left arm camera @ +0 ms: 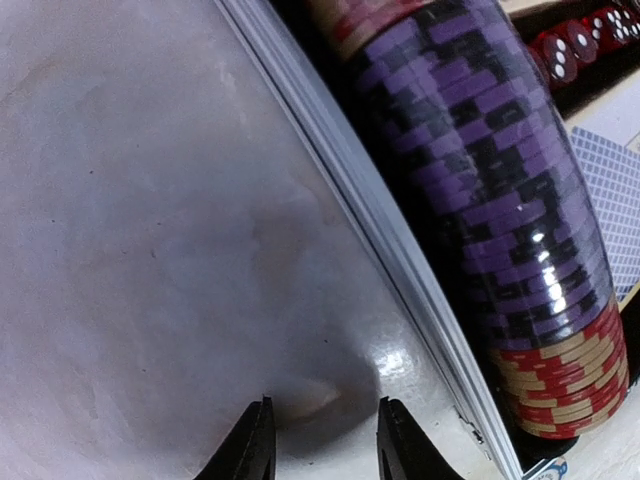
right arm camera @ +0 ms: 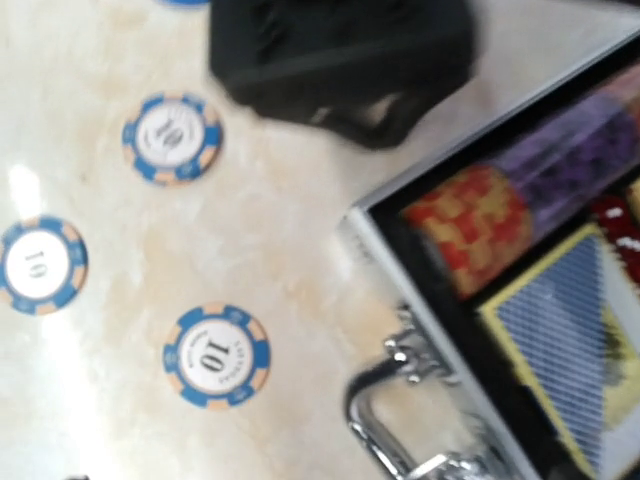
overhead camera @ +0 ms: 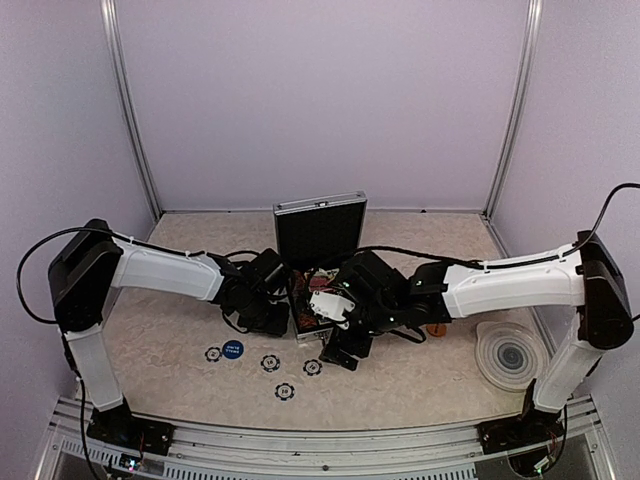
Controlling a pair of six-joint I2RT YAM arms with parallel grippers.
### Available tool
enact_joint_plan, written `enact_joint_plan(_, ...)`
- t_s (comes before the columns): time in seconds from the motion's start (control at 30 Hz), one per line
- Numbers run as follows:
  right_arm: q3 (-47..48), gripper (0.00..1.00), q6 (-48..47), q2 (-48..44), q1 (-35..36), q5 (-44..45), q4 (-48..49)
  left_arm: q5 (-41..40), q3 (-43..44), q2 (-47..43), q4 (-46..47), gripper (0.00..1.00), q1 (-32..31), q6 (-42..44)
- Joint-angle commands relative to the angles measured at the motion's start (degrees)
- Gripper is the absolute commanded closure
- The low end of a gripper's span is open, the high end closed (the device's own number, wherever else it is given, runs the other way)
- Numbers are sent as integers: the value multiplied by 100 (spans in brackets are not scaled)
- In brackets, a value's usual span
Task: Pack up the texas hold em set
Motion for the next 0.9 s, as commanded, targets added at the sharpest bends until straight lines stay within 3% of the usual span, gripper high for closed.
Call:
enact_joint_plan(0.0,294,1,-261,558,187,-55,-88,-183,-1,-108,-11,65,94,-119)
enact_joint_plan(0.2,872,1,-436,1389,447,267,-483,-412,119,-528,-383,63,300,-97)
enact_joint_plan(0.3,1004,1,-485,1611,490,173,-495,-533,202,-850,-599,50,452,17)
enact_joint_plan(0.4,1074,1,-504,1783,491,261,-467,-719,251,-1080,-811,44,623,175)
enact_joint_plan(0.87,1253,3,-520,2231,485,76,-643,-1330,365,-1744,-1240,41,936,816)
